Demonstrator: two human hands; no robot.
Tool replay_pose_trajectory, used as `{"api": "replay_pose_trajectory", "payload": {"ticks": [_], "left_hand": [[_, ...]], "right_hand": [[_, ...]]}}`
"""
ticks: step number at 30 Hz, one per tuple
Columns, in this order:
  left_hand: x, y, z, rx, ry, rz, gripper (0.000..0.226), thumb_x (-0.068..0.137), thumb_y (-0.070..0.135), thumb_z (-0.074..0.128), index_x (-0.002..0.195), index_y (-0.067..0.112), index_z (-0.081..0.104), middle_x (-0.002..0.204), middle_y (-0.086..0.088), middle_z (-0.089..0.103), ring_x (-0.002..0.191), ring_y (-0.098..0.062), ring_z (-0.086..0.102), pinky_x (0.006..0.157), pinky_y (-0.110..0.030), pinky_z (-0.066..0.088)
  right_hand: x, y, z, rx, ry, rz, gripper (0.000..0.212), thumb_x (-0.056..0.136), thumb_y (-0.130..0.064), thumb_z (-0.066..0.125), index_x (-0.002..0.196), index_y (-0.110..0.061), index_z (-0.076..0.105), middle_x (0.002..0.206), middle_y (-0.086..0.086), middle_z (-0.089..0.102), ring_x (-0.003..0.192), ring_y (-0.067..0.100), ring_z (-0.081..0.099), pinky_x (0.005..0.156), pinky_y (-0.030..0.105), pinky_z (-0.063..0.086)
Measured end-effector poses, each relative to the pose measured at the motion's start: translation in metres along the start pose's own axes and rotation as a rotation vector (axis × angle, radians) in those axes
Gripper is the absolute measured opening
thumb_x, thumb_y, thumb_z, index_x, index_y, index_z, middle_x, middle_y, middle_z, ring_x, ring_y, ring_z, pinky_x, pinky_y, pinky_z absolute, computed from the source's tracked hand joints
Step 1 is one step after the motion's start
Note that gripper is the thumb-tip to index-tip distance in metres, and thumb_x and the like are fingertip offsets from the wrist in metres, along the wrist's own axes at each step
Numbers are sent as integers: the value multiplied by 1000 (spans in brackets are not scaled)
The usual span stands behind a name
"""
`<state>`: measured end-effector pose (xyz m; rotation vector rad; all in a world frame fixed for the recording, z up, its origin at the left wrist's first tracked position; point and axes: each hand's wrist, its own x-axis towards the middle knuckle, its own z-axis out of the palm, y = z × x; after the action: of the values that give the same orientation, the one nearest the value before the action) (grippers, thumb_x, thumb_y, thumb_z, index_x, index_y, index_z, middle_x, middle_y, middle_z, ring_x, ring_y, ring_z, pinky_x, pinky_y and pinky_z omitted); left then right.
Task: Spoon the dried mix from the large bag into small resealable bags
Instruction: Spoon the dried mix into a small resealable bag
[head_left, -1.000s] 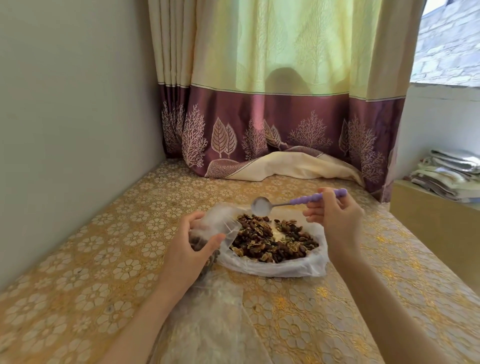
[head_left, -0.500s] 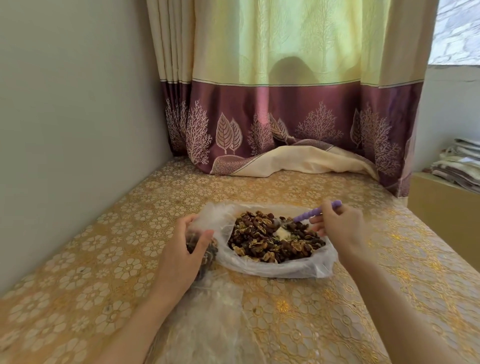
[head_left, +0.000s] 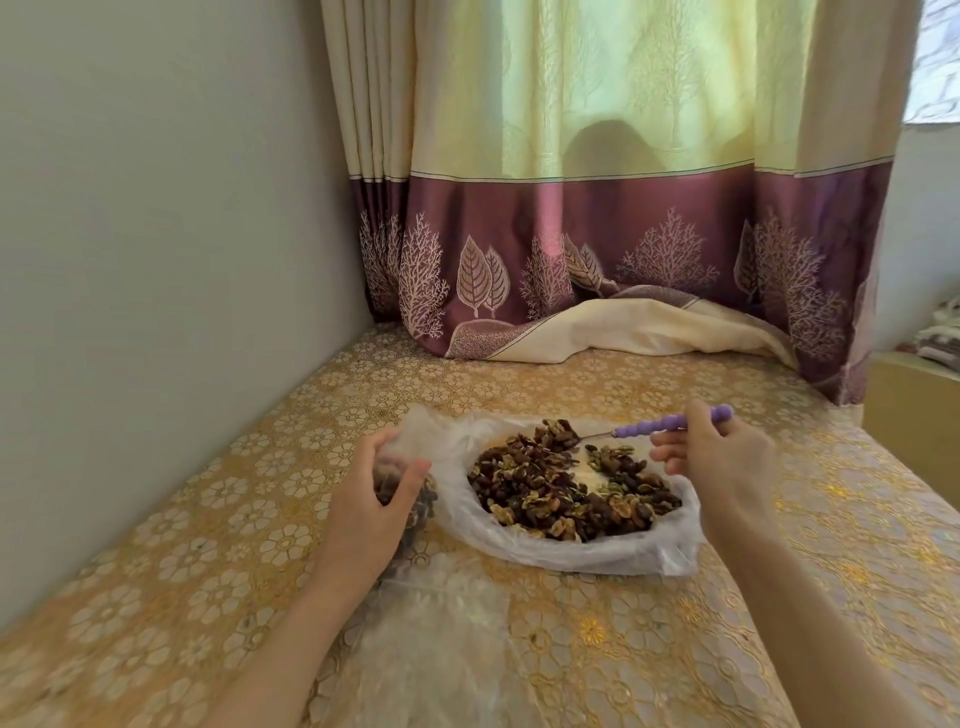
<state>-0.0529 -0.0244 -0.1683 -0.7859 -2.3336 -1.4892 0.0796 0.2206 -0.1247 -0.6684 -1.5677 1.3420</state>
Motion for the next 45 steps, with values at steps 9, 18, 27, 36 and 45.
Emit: {"api": "replay_pose_trajectory", "payload": {"ticks": [9, 18, 27, 36, 45], "left_hand": [[-2, 0, -1, -27, -75, 39, 50, 73, 65, 48, 116, 43, 36, 95, 17, 57, 85, 9, 54, 67, -8, 38], [-2, 1, 0, -118, -75, 27, 43, 70, 67, 50, 108, 50, 37, 98, 18, 58, 86, 13, 55, 69, -9, 42], [-1, 2, 0, -183, -78, 35, 54, 63, 66, 64, 108, 49, 40, 96, 26, 57, 84, 10, 58, 65, -5, 44], [-1, 3, -4, -198, -94, -53, 60, 59, 64, 64, 110, 45, 40, 103, 24, 50, 94, 6, 54, 74, -11, 40], [-2, 0, -12, -69, -352, -41, 85, 47, 78, 64, 117, 54, 22, 105, 32, 36, 85, 16, 49, 62, -1, 40]], "right_hand": [[-12, -35, 21, 168, -82, -6, 37, 98, -19, 48, 69, -3, 64, 52, 5, 66, 43, 11, 58, 40, 18, 45], [-48, -63, 59, 193, -406, -150, 43, 99, -19, 49, 61, -8, 66, 59, 6, 70, 45, 14, 59, 43, 18, 48], [-50, -57, 58, 181, -511, -278, 25, 98, -4, 45, 80, -7, 63, 65, 0, 73, 52, 14, 64, 51, 20, 54], [-11, -26, 26, 101, -128, -212, 33, 99, -20, 47, 73, -8, 63, 62, 0, 71, 50, 15, 61, 46, 21, 50], [12, 7, 2, -36, 111, -185, 35, 99, -28, 47, 68, -14, 59, 55, -3, 67, 44, 6, 56, 40, 14, 44]]}}
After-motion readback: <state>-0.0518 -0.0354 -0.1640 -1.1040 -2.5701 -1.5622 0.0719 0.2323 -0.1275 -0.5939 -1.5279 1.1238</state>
